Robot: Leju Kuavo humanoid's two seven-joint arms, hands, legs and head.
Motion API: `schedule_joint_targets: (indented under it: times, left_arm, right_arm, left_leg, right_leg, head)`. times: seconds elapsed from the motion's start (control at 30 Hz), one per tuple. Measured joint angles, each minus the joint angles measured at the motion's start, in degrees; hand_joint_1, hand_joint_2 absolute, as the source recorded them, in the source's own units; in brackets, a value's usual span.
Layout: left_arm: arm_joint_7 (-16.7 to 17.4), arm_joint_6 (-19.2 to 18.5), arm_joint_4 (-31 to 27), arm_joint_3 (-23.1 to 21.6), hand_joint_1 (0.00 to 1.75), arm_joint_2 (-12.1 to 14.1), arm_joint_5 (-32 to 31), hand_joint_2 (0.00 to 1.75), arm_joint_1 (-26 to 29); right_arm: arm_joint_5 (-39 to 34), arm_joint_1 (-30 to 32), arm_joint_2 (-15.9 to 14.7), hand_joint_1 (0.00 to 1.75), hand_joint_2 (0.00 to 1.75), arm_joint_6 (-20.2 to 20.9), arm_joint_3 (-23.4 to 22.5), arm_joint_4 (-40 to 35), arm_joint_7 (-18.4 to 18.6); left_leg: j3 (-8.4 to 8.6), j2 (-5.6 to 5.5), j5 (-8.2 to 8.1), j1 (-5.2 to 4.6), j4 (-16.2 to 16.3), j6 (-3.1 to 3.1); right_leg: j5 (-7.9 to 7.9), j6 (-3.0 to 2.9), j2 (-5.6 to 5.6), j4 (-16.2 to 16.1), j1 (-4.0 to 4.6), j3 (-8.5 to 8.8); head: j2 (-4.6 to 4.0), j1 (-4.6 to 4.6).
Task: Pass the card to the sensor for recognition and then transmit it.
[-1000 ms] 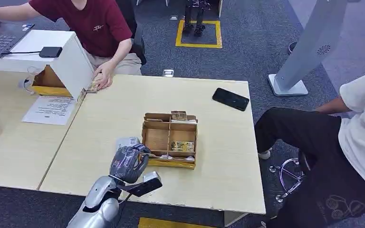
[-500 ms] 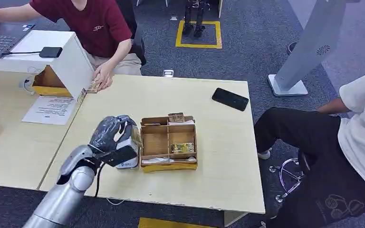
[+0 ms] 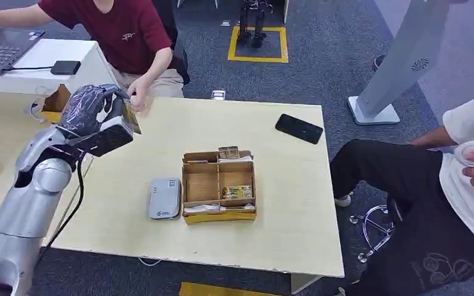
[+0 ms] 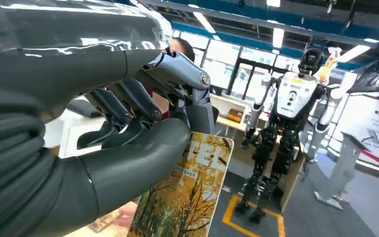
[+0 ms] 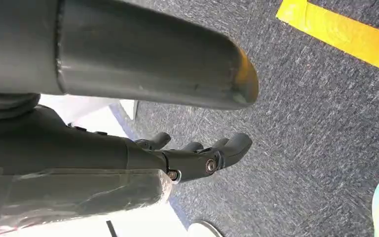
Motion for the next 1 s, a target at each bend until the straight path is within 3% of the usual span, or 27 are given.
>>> schedule_joint_targets:
  times: [0.1,0.23,0.5,0.7,1.0]
  left_arm:
    - [1.1,0.9,0.1,0.0,1.75,0.2,-1.4,1.75,-0.5]
    - [7.3,7.6,3.3,0.0,1.75,-0.8,-11.0,1.75,-3.3]
    - [18.9,22.5,25.4,2.8,1.75,-6.4,-30.1,1.75,-18.3]
    - [17.4,24.5,35.8,6.8,1.75,-8.2,-30.5,1.75,-23.6]
    - [17.1,24.7,40.3,8.7,1.75,-9.6,-30.3,1.75,-24.0]
  right_arm:
    - [0.0,0.0,0.0,0.00,0.00,0.0,-0.2,0.0,0.0]
    - [0.0,0.0,0.0,0.00,0.00,0.0,-0.2,0.0,0.0]
    - [0.0,-0.5,0.0,0.00,0.00,0.5,2.4,0.0,0.6]
    - [0.0,-0.6,0.0,0.00,0.00,1.4,3.6,0.0,1.0]
    - [0.0,-0.5,0.0,0.00,0.00,1.8,4.0,0.0,1.0]
  left_leg:
    - [0.00,0.00,0.00,0.00,0.0,0.00]
    - [-0.01,-0.06,0.02,0.00,0.0,0.00]
    - [-0.05,-0.07,0.11,0.00,0.0,0.04]
    - [-0.06,-0.04,0.11,-0.01,0.0,0.04]
    - [-0.06,-0.03,0.11,-0.01,0.0,0.04]
  right_leg:
    - [0.00,0.00,0.00,0.0,0.00,-0.01]
    - [0.01,0.01,-0.05,0.0,0.00,-0.03]
    - [0.11,-0.04,-0.06,0.0,0.00,-0.02]
    - [0.10,-0.03,-0.04,0.0,0.00,-0.06]
    - [0.10,-0.03,-0.04,0.0,0.00,-0.06]
  head:
    - [0.00,0.00]
    - [0.00,-0.04]
    - [0.00,-0.02]
    - [0.00,0.00]
    - [0.00,0.00]
